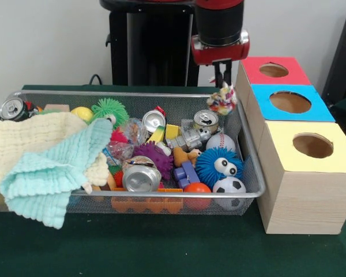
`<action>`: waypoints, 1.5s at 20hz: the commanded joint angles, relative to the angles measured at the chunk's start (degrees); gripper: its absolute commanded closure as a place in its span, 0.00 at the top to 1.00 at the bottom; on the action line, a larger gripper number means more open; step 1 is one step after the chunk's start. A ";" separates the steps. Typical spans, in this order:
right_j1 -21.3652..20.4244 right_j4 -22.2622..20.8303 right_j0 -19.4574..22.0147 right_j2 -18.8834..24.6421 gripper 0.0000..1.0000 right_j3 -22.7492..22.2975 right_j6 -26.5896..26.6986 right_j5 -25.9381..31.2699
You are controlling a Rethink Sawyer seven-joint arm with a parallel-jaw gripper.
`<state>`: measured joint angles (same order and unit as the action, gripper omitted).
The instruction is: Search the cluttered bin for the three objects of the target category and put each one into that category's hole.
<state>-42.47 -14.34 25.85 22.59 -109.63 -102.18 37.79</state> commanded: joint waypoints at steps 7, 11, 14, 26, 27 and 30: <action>-2.70 8.83 -7.16 -5.53 0.00 7.14 -13.53 11.76; -2.41 10.40 -8.45 -6.59 0.00 8.88 -13.07 13.79; -2.33 11.42 -9.27 -7.27 0.00 9.91 -13.07 14.93; -1.01 14.86 -12.82 -9.69 0.00 17.36 -14.51 23.31; -0.86 15.05 -13.01 -9.86 0.00 17.87 -14.49 23.80; 0.07 15.19 -13.62 -10.22 0.00 20.71 -14.00 25.99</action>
<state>-44.51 -1.54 12.97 14.05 -97.18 -102.19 54.88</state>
